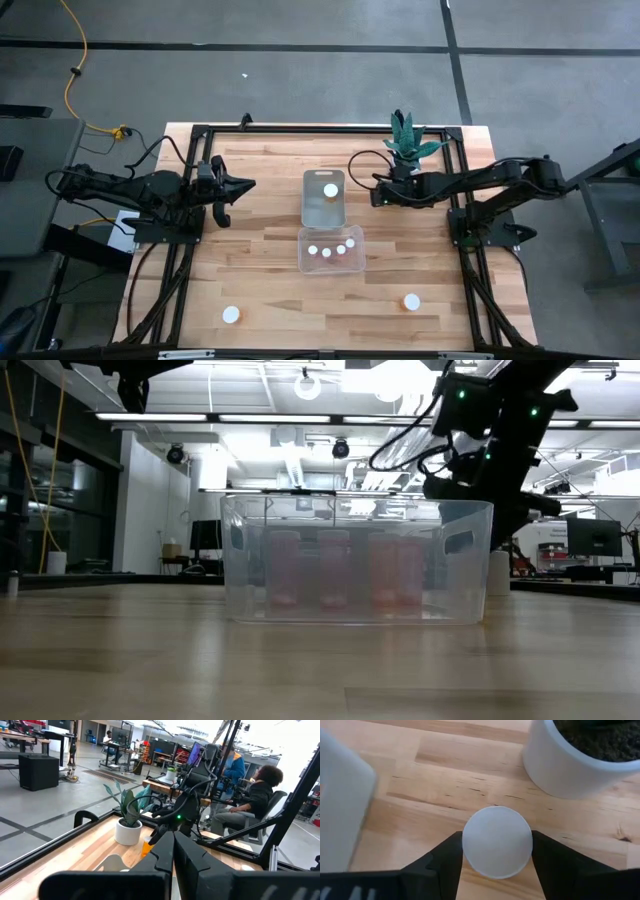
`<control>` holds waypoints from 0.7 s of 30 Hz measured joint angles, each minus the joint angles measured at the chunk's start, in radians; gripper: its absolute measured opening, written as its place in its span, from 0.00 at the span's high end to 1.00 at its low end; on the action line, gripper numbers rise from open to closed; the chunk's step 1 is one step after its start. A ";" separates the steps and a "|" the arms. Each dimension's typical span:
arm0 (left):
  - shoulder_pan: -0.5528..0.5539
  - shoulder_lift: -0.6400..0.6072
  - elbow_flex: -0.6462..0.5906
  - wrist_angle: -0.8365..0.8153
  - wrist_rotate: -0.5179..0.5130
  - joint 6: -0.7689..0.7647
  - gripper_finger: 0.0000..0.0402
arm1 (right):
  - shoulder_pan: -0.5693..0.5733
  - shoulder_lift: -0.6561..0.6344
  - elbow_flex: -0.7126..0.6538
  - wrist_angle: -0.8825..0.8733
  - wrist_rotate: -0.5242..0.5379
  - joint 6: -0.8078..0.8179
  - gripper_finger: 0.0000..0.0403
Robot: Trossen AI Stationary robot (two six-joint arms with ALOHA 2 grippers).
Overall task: Pick and place medicine bottles into bin by pill shape (circle, oval)
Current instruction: Put the top right orange pill bottle into the gray bin
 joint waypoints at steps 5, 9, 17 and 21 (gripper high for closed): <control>0.000 0.000 0.000 0.000 0.000 0.000 1.00 | 0.045 -0.097 0.001 0.021 -0.020 -0.068 0.52; 0.000 0.000 0.000 0.000 0.000 0.000 1.00 | 0.098 -0.188 0.002 0.122 -0.066 -0.178 0.52; 0.000 0.000 0.000 0.000 0.000 0.000 1.00 | 0.134 -0.236 0.003 0.072 -0.067 -0.189 0.52; 0.000 0.000 0.000 0.000 0.000 0.000 1.00 | 0.113 -0.236 0.003 -0.020 -0.001 -0.072 0.52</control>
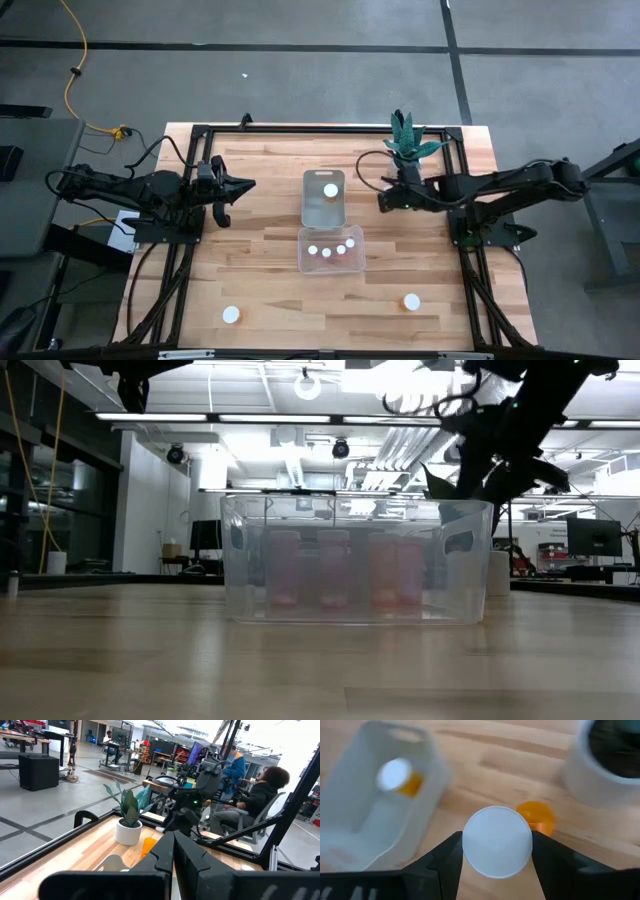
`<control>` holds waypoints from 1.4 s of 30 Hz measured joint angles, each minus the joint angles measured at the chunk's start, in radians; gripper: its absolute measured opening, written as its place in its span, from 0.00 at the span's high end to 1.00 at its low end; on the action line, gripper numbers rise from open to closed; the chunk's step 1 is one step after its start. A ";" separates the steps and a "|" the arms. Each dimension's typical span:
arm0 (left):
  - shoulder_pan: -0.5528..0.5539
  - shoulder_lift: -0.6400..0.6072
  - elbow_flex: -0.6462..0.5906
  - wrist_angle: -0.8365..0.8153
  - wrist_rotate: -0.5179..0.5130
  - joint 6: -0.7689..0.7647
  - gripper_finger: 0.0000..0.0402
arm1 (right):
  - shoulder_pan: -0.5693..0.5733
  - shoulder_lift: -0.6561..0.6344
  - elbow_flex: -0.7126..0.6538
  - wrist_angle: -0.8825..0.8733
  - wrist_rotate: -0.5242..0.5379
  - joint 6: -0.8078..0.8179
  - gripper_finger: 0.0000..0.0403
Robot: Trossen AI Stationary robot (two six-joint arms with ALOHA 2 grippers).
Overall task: Pick and place medicine bottles into bin by pill shape (circle, oval)
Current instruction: Put the top right orange pill bottle into the gray bin
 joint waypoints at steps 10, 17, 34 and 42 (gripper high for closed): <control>0.000 0.000 0.000 0.000 0.000 0.000 1.00 | -0.117 0.114 -0.002 0.024 -0.052 0.037 0.52; 0.000 0.000 0.000 0.001 0.000 0.000 1.00 | -0.138 0.192 -0.002 0.016 -0.040 0.036 0.52; 0.000 0.000 0.000 0.001 -0.002 0.000 1.00 | -0.162 0.193 -0.002 0.002 -0.053 0.039 0.52; 0.000 0.000 0.000 0.001 -0.002 0.000 1.00 | -0.162 0.193 -0.002 0.021 -0.058 0.043 0.52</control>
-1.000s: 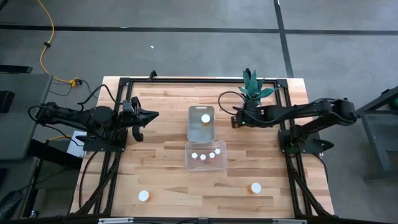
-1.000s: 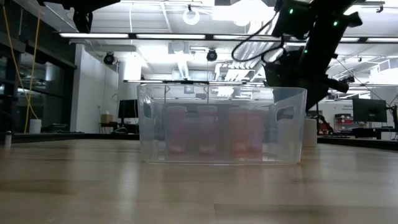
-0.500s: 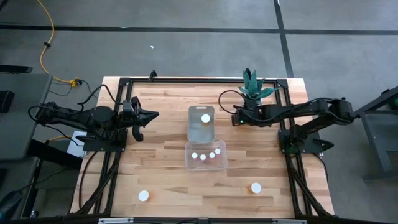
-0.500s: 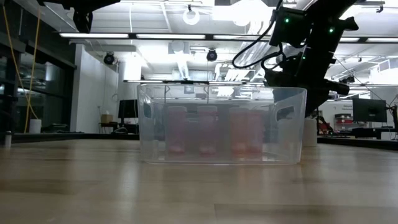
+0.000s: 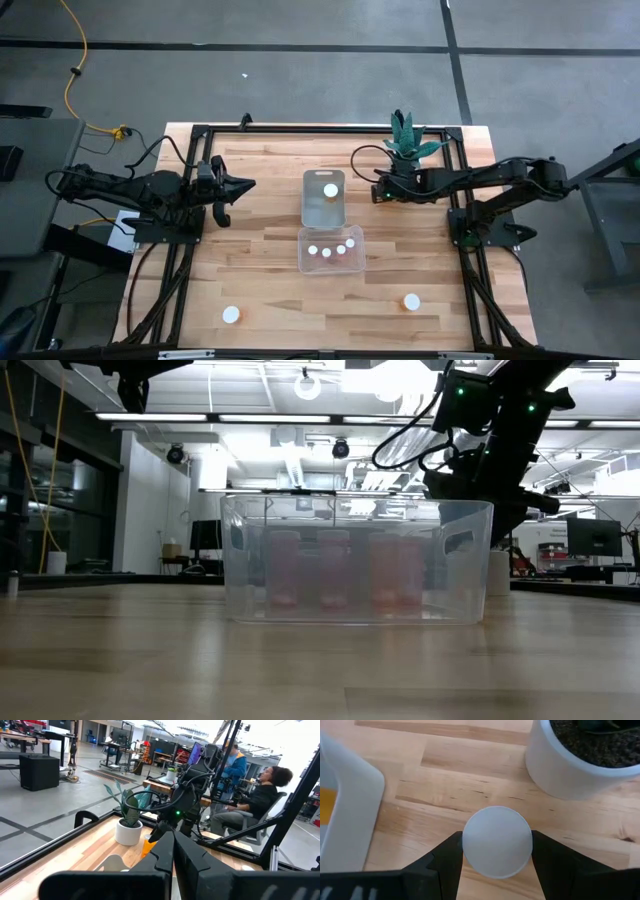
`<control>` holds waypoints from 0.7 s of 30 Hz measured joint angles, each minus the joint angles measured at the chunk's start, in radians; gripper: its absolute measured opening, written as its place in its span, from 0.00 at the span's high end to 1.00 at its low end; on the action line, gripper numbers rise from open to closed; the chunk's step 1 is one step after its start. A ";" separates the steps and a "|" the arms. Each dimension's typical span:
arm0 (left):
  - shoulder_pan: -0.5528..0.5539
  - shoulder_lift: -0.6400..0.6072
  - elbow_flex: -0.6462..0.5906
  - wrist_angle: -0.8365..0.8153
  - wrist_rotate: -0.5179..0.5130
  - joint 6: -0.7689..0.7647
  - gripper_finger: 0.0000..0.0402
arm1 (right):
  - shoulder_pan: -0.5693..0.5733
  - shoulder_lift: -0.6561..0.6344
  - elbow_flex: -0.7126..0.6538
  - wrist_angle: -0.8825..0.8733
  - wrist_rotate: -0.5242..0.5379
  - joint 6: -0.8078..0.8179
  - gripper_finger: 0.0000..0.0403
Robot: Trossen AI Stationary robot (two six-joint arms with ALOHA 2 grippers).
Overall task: Pick and place medicine bottles into bin by pill shape (circle, oval)
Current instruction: Put the top right orange pill bottle into the gray bin
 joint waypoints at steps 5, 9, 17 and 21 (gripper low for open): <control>0.000 0.000 0.000 0.000 0.001 -0.001 1.00 | 0.000 0.001 0.000 -0.003 -0.008 0.000 0.52; 0.000 0.000 0.000 0.000 0.001 -0.003 1.00 | 0.000 0.033 -0.001 0.002 -0.018 0.000 0.52; 0.000 0.000 0.000 0.002 0.001 -0.002 1.00 | 0.001 0.082 0.003 0.036 0.004 -0.026 0.52; 0.000 0.000 0.000 0.002 0.002 0.000 1.00 | 0.001 0.082 0.003 0.034 0.003 -0.026 0.52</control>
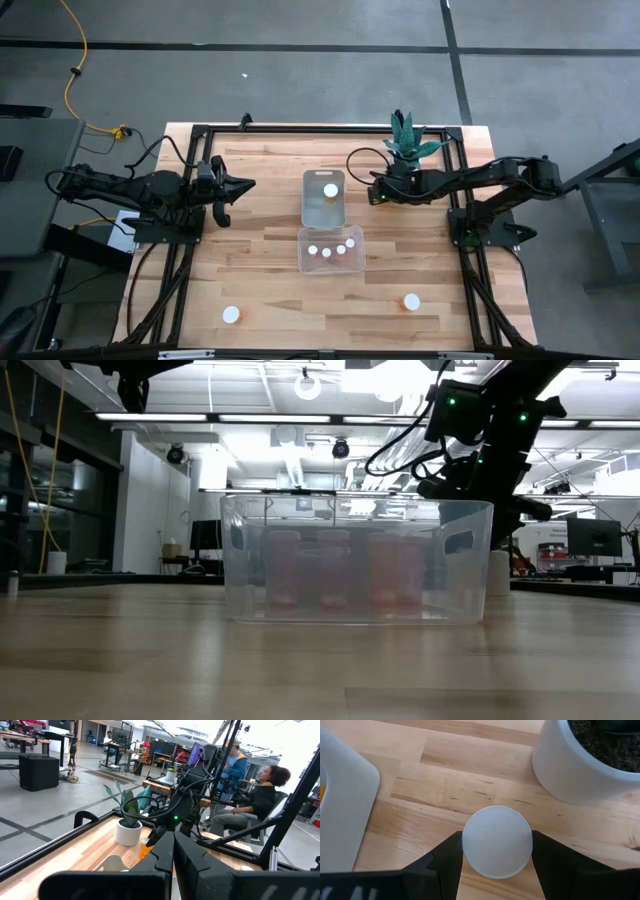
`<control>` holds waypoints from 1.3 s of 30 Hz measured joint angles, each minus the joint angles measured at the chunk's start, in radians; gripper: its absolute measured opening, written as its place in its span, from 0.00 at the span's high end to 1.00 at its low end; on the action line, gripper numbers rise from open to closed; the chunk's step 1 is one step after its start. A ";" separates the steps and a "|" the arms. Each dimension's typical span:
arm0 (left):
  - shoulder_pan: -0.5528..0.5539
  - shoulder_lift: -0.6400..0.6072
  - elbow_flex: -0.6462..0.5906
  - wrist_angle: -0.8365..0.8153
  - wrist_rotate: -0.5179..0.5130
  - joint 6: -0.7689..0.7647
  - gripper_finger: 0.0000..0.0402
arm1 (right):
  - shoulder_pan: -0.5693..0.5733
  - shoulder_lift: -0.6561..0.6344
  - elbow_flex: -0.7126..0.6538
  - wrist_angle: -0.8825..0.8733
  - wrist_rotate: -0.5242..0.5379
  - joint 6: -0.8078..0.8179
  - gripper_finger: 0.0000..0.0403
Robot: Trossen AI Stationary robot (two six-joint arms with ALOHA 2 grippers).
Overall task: Pick and place medicine bottles into bin by pill shape (circle, oval)
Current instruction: Put the top right orange pill bottle into the gray bin
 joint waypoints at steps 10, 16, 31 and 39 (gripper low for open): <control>0.000 0.000 0.000 0.000 0.003 0.000 1.00 | 0.000 0.003 -0.003 0.030 -0.005 -0.026 0.47; 0.000 0.000 0.000 0.000 0.003 0.000 1.00 | 0.000 0.006 -0.007 0.022 -0.021 -0.034 0.43; 0.000 0.000 0.000 -0.002 0.003 0.000 1.00 | 0.000 -0.079 -0.005 -0.018 -0.050 -0.141 0.38; 0.000 0.000 0.000 -0.003 0.002 0.001 1.00 | 0.000 -0.196 -0.005 -0.109 -0.055 -0.184 0.38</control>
